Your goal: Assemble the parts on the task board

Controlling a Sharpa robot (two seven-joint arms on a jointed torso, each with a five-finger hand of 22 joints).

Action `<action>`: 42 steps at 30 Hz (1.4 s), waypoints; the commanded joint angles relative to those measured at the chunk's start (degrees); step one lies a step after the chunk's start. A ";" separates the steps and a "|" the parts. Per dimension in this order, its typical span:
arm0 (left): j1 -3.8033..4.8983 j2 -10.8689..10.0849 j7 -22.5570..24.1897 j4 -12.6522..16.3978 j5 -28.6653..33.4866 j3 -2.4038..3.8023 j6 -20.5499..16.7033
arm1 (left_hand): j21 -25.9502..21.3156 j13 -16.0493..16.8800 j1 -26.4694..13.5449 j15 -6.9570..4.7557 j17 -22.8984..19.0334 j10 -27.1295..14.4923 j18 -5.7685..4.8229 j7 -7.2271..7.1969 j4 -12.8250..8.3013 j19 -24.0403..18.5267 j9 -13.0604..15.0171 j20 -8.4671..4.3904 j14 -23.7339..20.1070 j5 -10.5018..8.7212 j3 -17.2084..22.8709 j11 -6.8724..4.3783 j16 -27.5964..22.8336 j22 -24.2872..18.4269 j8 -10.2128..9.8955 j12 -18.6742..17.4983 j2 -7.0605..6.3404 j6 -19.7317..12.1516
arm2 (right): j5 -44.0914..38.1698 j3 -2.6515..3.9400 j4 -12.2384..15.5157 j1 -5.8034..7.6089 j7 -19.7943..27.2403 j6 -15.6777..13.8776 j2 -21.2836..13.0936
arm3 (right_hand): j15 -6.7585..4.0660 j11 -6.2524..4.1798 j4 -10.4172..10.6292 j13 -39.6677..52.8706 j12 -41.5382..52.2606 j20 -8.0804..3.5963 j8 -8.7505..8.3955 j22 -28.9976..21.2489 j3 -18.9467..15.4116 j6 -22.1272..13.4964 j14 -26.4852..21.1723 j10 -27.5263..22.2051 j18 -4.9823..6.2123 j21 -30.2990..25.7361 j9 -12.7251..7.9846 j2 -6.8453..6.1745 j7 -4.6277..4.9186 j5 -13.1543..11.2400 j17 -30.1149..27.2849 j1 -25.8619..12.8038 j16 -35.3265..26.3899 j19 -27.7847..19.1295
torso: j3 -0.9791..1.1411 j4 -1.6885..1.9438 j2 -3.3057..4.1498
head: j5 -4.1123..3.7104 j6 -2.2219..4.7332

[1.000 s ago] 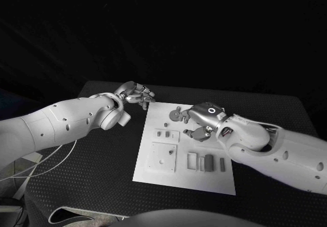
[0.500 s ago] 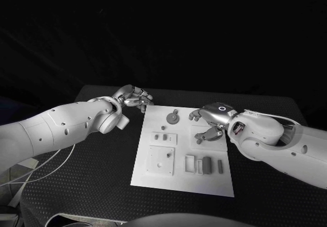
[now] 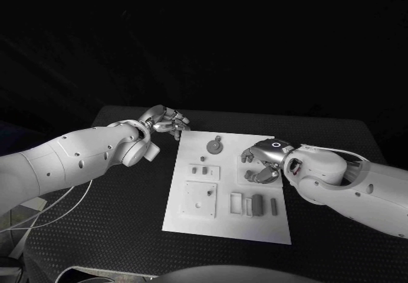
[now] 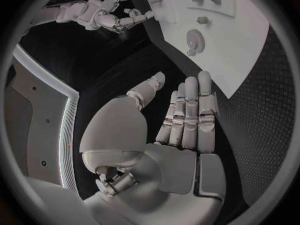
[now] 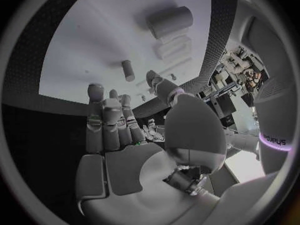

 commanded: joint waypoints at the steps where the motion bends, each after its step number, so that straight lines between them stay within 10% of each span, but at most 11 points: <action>1: 0.07 0.02 1.28 0.20 -0.15 0.03 -0.31 | -0.18 -0.06 0.29 -0.03 0.16 -0.34 2.89 0.56 0.21 0.30 -0.01 0.19 0.30 -0.05 -0.26 0.07 -0.21 0.11 -0.01 0.09 -0.05 0.13 | -1.24 -0.10 -1.04 -0.47 1.08 0.25 0.54 | -0.48 -0.14 0.07 -0.09 0.39 -0.30 0.41 0.99 0.45 0.45 0.35 0.76 3.66 -0.18 0.13 0.18 0.01 0.34 -0.16 0.74 0.44 0.48 | -0.06 0.07 -0.02 | -0.03 -0.13; 19: 0.07 -0.21 1.57 0.32 0.14 0.03 0.04 | -0.23 -0.14 0.20 -0.07 0.37 -0.09 2.90 0.69 0.34 0.38 0.08 0.20 0.36 0.06 -0.27 0.01 -0.37 0.16 0.30 0.20 0.01 0.58 | -1.80 -0.53 -4.04 -1.88 2.45 -1.20 2.90 | -3.43 -3.18 -4.73 0.55 3.81 -0.91 3.47 1.11 0.43 5.89 2.42 9.02 3.66 0.54 0.63 8.14 2.20 0.34 -1.11 4.30 0.47 1.56 | -0.04 0.04 -0.01 | -0.03 -0.48; 42: 0.07 -0.35 1.37 0.31 0.14 0.03 0.30 | -0.25 -0.21 0.16 -0.08 0.51 -0.07 2.92 0.65 0.35 0.41 0.11 0.18 0.37 0.07 -0.31 0.00 -0.47 0.22 0.44 0.17 -0.03 0.75 | -3.34 -0.54 -4.45 -2.05 2.36 -1.33 3.02 | -4.52 -4.29 -6.53 0.99 4.71 -1.06 4.52 1.03 0.38 8.80 3.14 12.14 3.66 0.68 0.62 9.51 1.39 0.33 -1.36 3.65 0.22 2.06 | -0.05 0.05 -0.03 | -0.16 -0.57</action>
